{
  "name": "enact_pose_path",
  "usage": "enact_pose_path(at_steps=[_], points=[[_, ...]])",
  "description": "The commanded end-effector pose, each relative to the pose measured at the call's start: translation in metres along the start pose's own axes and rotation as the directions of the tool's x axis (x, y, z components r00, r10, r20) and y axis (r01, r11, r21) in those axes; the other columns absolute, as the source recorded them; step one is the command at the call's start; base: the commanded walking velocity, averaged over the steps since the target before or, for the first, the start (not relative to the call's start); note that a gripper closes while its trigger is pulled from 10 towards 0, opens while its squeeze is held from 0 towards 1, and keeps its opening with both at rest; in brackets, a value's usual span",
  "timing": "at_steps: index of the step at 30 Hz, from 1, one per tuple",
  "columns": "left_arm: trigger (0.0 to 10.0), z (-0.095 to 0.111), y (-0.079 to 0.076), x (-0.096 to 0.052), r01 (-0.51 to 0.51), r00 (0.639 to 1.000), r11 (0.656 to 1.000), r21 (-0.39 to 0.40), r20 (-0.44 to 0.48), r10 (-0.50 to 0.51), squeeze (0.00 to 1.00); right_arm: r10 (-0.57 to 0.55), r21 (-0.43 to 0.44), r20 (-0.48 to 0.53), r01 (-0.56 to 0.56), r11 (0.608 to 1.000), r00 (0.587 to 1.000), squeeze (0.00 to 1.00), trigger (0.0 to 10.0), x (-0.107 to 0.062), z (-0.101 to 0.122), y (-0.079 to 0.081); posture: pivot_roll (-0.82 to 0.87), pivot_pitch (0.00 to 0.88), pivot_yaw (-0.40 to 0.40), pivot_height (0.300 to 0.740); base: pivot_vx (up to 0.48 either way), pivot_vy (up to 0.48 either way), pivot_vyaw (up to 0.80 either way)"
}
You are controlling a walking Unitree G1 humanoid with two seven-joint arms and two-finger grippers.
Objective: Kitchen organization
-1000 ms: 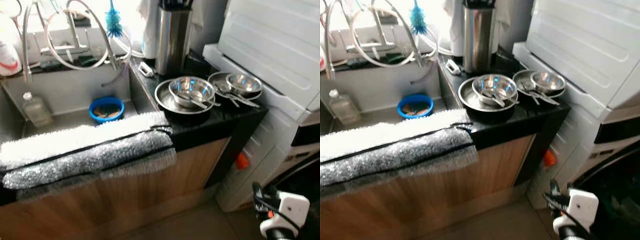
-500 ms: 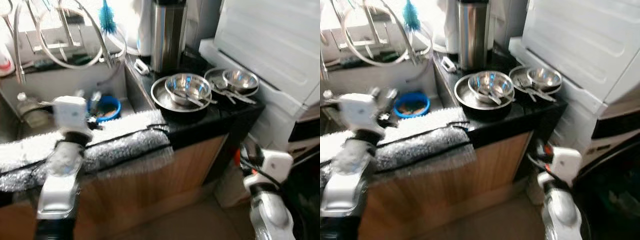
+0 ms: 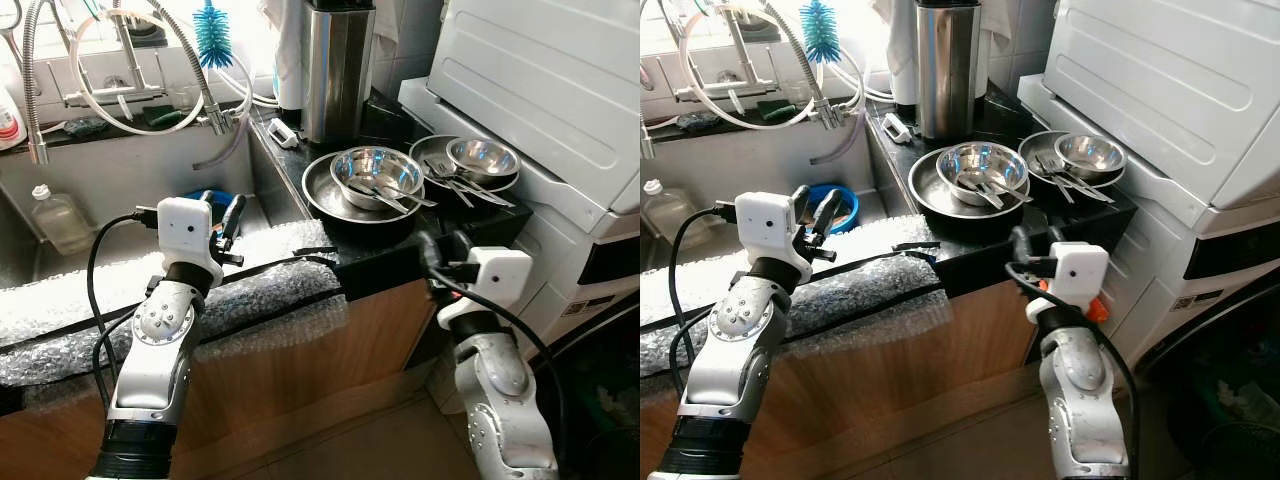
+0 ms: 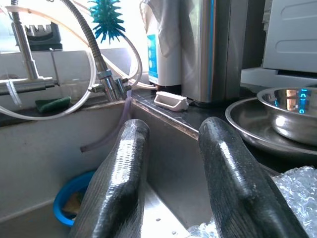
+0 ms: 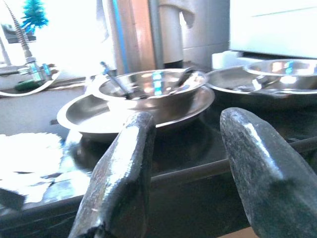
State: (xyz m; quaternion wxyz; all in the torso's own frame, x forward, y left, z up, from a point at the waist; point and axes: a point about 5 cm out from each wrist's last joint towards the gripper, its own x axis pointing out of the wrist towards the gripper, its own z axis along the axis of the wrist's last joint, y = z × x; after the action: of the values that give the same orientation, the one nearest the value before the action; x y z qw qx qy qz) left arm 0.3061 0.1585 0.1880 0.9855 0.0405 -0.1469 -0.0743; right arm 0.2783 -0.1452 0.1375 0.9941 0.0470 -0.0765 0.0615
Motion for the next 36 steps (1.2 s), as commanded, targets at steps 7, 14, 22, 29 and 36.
enact_pose_path(at_steps=[7,14,22,29,36], points=[[10.0,-0.004,-0.006,-0.003,0.021,1.0,1.0,-0.007,-0.006,-0.021,0.0,0.103,0.008,-0.108,-0.102,0.995,0.989,1.0,10.0,-0.009,-0.024,0.012,-0.05,0.0,-0.059,0.727,0.0,0.0,0.0],[10.0,-0.007,-0.012,-0.003,0.023,1.0,1.0,-0.015,-0.002,-0.024,0.0,0.106,-0.137,-0.043,-0.111,0.984,0.993,0.0,10.0,0.005,-0.011,0.01,-0.05,0.0,-0.067,0.727,0.0,0.0,0.0],[10.0,-0.008,-0.016,-0.004,0.022,1.0,1.0,-0.019,0.005,-0.022,0.0,0.173,-0.218,0.045,-0.16,0.963,0.984,0.0,10.0,0.014,0.005,0.012,-0.04,0.0,-0.074,0.727,0.0,0.0,0.0],[10.0,-0.007,-0.018,-0.005,0.024,1.0,0.999,-0.025,0.009,-0.023,0.0,0.178,-0.226,0.033,-0.166,0.96,0.983,0.0,10.0,0.014,-0.001,0.015,-0.04,0.0,-0.071,0.727,0.0,0.0,0.0],[10.0,-0.005,-0.027,-0.002,0.046,0.999,0.998,-0.042,0.018,-0.045,0.0,0.144,-0.28,0.06,-0.122,0.952,0.988,0.0,10.0,0.029,0.006,0.008,-0.04,0.0,-0.069,0.727,0.0,0.0,0.0]])
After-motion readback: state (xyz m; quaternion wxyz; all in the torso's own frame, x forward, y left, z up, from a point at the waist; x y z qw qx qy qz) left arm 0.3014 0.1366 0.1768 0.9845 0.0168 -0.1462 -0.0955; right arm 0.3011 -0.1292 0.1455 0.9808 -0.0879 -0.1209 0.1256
